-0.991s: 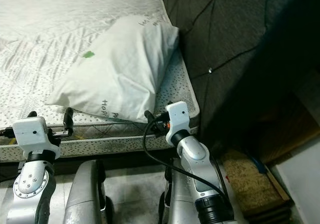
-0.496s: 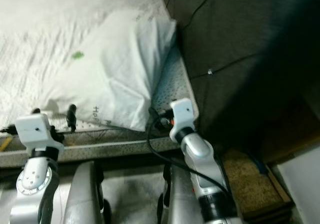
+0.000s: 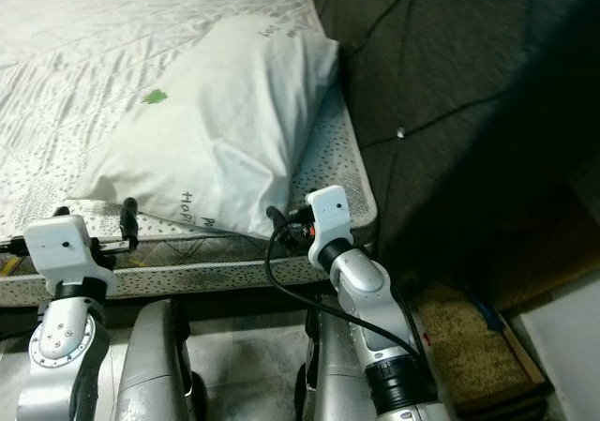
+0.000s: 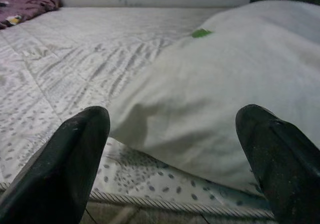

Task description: Clean up the room

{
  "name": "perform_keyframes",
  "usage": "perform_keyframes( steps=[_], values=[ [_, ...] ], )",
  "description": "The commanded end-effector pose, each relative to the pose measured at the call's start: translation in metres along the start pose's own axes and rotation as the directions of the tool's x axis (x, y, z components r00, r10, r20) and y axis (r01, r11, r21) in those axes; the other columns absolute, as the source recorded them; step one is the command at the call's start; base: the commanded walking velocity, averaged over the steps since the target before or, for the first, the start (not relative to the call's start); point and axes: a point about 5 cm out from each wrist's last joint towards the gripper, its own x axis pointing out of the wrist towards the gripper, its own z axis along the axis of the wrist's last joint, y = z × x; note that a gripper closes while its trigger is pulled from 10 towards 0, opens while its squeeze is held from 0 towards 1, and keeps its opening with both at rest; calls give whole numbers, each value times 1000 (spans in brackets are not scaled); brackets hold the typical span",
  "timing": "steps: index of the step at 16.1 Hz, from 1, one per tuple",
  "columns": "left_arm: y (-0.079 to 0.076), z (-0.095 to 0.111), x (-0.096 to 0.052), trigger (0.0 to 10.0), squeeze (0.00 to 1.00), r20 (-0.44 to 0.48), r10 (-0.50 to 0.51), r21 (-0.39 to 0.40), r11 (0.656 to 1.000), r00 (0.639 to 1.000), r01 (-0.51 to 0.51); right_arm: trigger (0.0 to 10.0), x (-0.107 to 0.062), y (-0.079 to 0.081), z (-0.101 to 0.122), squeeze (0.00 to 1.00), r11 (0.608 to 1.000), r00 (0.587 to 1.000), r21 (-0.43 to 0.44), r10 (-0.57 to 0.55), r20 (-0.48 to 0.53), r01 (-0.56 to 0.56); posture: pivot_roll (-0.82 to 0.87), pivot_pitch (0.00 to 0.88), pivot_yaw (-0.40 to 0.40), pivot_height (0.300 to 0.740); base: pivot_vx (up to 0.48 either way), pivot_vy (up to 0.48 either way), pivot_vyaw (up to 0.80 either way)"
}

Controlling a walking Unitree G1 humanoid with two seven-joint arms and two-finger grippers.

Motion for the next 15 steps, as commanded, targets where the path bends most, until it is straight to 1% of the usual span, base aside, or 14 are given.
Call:
perform_keyframes(
  steps=[1, 3, 6, 8, 10, 11, 12, 13, 14, 15],
  values=[
    [1, 0, -1, 10000, 0, -12, 7, 14, 1000, 1000, -7, 10000, 1, 3, -6, 0, 999, 998, 17, 38, -41, -38, 19, 131, -64, 546, 0, 0, 0],
    [4, -3, -6, 10000, 0, -39, 7, 24, 1000, 999, -6, 10000, 6, 13, -6, 0, 989, 987, 34, 149, -65, -147, 33, 139, -62, 546, 0, 0, 0],
    [9, -3, -11, 10000, 0, -54, 13, 36, 999, 998, -12, 10000, 13, 22, -5, 0, 978, 976, 41, 205, -78, -203, 55, 148, -64, 546, 0, 0, 0],
    [12, -3, -14, 10000, 0, -64, 18, 45, 999, 998, -15, 10000, 20, 29, -2, 0, 976, 974, 46, 215, -71, -212, 76, 159, -65, 546, 0, 0, 0],
    [14, -3, -20, 10000, 0, -84, 13, 51, 999, 996, -8, 10000, 35, 42, 2, 0, 975, 976, 109, 201, -87, -192, 84, 168, -66, 546, 0, 0, 0],
    [14, -3, -20, 10000, 0, -85, 12, 51, 999, 996, -8, 10000, 36, 43, 2, 0, 975, 976, 116, 200, -89, -189, 84, 168, -66, 546, 0, 0, 0],
    [14, -3, -23, 10000, 0, -92, 7, 47, 999, 996, -3, 10000, 43, 54, 3, 0, 969, 974, 167, 203, -104, -184, 98, 175, -74, 546, 0, 0, 0],
    [14, -3, -24, 10000, 0, -96, 5, 45, 999, 995, 0, 10000, 48, 59, 5, 0, 967, 974, 183, 201, -107, -179, 98, 175, -74, 546, 0, 0, 0],
    [14, -3, -25, 10000, 0, -100, 2, 45, 999, 995, 2, 10000, 57, 68, 11, 0, 960, 977, 224, 190, -91, -166, 103, 179, -81, 546, 0, 0, 0],
    [13, -2, -26, 10000, 0, -102, -1, 44, 999, 995, 5, 10000, 63, 73, 16, 0, 959, 981, 240, 174, -84, -150, 109, 183, -86, 546, 0, 0, 0]
  ],
)
